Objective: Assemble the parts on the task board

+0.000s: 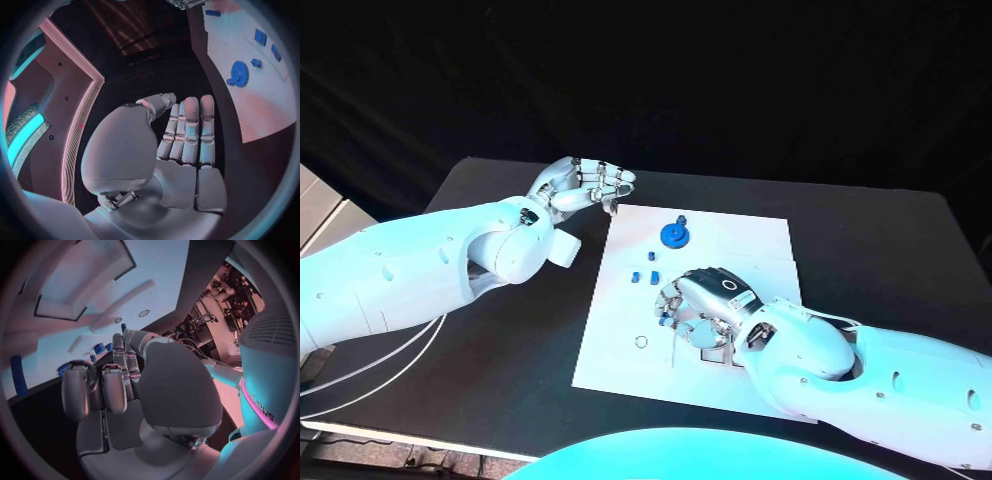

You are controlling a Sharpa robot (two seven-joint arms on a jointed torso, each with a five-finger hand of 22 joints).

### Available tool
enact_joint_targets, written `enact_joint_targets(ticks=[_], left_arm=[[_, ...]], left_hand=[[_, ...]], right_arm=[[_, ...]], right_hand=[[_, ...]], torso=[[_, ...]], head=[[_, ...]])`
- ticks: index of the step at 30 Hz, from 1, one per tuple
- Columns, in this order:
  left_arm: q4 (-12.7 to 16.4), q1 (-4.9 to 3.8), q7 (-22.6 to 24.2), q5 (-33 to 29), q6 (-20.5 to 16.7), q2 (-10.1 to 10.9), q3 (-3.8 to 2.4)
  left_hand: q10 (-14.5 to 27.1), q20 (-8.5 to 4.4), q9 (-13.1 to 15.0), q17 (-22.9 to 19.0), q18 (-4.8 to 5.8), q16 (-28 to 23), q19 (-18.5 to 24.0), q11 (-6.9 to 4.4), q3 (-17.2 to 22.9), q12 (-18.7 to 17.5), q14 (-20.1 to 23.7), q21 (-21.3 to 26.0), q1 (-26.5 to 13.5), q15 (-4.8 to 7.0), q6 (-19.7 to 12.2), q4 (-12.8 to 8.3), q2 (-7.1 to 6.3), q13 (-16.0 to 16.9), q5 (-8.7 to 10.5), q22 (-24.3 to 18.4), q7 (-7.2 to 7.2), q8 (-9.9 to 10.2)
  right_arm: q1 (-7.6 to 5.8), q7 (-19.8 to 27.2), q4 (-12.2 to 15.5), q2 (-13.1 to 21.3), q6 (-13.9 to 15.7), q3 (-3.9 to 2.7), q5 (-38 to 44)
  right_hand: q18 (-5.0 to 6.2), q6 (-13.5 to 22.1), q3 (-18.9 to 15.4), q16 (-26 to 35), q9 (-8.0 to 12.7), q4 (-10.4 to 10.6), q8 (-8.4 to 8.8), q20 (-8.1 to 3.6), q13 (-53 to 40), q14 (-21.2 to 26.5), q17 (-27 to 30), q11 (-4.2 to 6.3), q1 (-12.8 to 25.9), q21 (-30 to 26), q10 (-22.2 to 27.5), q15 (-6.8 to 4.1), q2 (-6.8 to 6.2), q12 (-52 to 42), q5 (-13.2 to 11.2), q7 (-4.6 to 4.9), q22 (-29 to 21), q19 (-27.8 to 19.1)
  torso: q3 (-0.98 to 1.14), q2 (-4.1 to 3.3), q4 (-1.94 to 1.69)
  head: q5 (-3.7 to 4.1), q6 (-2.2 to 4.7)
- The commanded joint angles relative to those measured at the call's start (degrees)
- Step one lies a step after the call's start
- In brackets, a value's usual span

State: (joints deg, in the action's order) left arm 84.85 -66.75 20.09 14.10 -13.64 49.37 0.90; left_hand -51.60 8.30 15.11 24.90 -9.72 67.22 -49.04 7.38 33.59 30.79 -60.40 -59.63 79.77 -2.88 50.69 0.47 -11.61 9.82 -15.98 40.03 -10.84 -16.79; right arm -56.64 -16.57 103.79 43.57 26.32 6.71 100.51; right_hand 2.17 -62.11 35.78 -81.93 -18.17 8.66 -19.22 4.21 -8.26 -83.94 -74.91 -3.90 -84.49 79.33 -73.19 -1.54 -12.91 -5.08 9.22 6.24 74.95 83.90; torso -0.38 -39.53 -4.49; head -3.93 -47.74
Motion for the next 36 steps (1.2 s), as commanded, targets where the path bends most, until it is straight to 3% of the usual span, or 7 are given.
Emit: enact_joint_targets(ticks=[1,36], left_arm=[[0.1,0.02,0.7,-0.1,-0.3,-0.1,-0.03],[0.0,0.04,0.1,0.0,0.1,0.0,-0.03]], left_hand=[[0.5,0.15,-0.1,-0.1,-0.86,-0.3,0.4,0.03,-0.1,0.3,0.2,0.2,-0.2,-0.08,0.2,-0.4,0.52,-0.1,-0.36,-0.1,-0.33,-0.2],[0.6,0.16,-0.1,-0.1,-0.86,-0.3,0.4,0.03,-0.1,0.3,0.2,0.2,-0.2,-0.09,0.3,-0.4,0.54,-0.1,-0.37,-0.1,-0.32,-0.2]], right_arm=[[0.36,-0.5,-0.4,-0.3,0.3,0.01,2.8],[1.10,-3.5,-1.7,-1.6,-0.9,0.05,5.5]], right_hand=[[-0.10,-0.4,0.3,0.2,-0.1,-0.2,-0.21,-0.41,0.0,-3.5,-2.5,1.44,0.1,-0.1,-1.7,-0.39,0.23,0.1,0.3,0.10,11.1,3.3],[-0.13,-0.4,0.4,0.3,-0.2,-0.5,-0.24,-0.41,0.0,-3.4,-2.5,1.42,0.3,0.1,-1.8,-0.39,0.21,0.2,0.3,0.14,11.2,3.3]], torso=[[-0.01,-0.02,-0.01],[-0.01,0.00,-0.02]], head=[[-0.30,-0.23],[-0.73,-0.42]])
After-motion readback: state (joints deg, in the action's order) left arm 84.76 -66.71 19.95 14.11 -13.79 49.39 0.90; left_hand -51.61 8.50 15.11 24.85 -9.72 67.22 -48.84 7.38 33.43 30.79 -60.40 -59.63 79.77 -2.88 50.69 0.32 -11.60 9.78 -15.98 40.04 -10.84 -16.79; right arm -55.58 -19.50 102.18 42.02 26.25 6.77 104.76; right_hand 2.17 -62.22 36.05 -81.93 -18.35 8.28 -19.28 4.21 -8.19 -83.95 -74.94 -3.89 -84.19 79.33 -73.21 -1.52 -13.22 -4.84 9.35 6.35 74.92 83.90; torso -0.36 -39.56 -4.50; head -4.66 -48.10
